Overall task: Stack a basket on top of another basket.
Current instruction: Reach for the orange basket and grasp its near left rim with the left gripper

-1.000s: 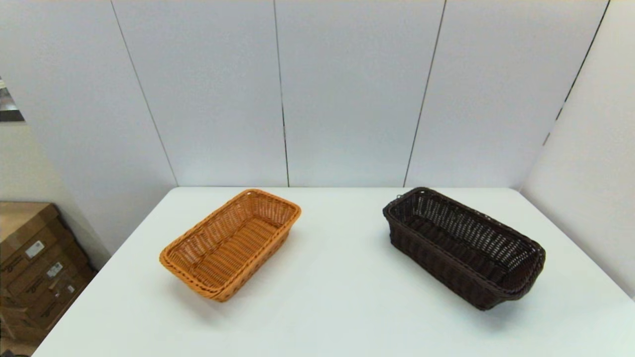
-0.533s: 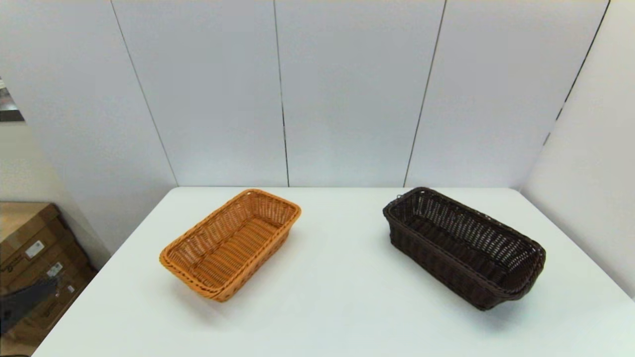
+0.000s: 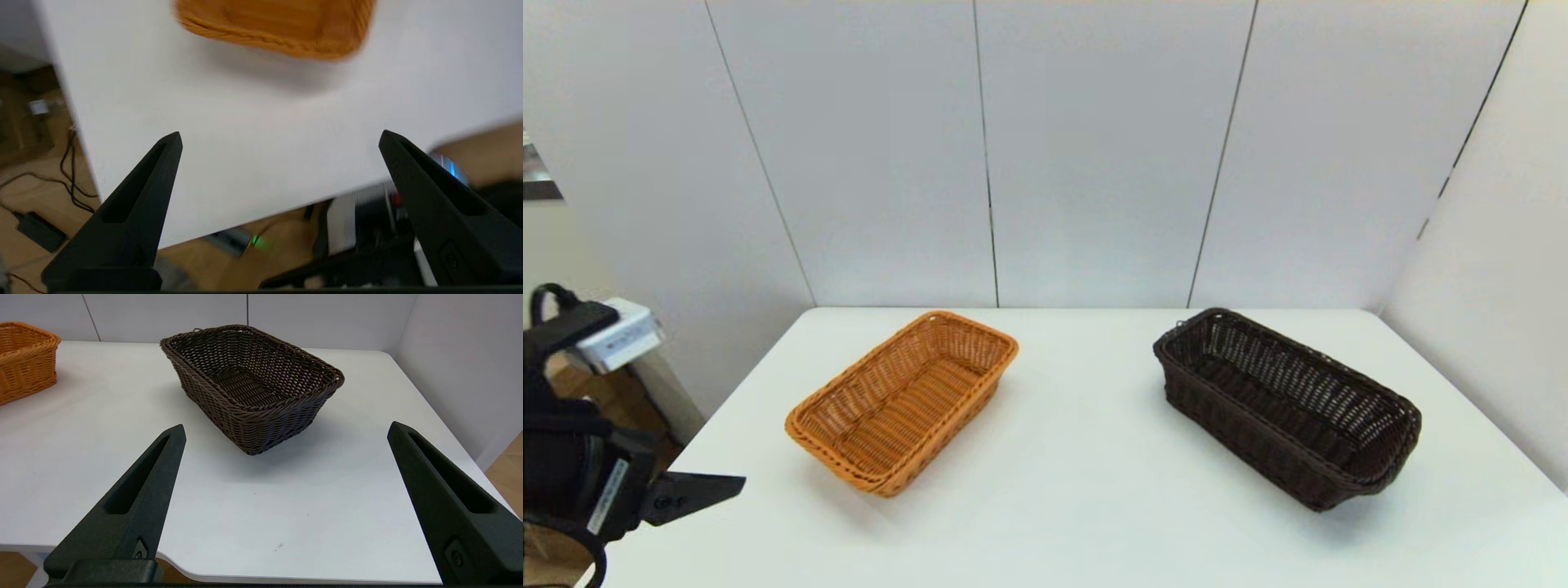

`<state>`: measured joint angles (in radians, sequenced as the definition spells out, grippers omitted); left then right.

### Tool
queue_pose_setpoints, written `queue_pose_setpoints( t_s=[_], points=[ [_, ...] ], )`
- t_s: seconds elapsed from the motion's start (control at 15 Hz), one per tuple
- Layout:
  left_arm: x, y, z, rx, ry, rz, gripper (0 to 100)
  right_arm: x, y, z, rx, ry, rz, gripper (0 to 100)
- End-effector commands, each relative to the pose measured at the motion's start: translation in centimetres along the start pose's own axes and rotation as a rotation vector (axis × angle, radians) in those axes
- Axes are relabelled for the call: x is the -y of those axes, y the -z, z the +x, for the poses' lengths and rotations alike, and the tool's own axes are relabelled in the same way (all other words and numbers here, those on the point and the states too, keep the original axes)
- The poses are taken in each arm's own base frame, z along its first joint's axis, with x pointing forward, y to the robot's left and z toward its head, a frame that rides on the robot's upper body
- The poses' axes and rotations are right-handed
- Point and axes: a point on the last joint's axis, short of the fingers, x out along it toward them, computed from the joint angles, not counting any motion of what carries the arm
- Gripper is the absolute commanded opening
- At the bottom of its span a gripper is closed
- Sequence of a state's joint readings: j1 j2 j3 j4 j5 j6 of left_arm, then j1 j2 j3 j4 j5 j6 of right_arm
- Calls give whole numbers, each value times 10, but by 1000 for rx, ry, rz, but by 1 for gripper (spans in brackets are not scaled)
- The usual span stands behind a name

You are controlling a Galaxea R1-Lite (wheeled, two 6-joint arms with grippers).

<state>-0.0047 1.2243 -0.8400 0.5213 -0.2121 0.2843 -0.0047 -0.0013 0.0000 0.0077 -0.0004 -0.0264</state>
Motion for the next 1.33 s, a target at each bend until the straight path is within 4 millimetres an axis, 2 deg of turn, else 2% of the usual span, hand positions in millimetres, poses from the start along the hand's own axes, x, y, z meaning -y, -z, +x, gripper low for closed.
queue_pose_setpoints(
  t_s=[0.07,0.13,0.33,0.6,0.87,1.07,1.33],
  points=[
    [1,-22,54,-155,265,199,100,0,0,0,-1,-2,-1,100],
    [8,-28,59,-164,313,229,100,0,0,0,-1,-1,-1,100],
    [31,-31,62,-173,382,354,100,0,0,0,-1,-2,-4,100],
    [52,-34,79,-239,385,509,100,0,0,0,-1,-2,-4,100],
    [49,-39,75,-257,378,558,100,0,0,0,-1,-2,-4,100],
    [31,-42,73,-341,283,565,100,0,0,0,-1,-2,-4,100],
    [15,-47,70,-332,241,579,100,0,0,0,-1,-2,-4,100]
  ],
)
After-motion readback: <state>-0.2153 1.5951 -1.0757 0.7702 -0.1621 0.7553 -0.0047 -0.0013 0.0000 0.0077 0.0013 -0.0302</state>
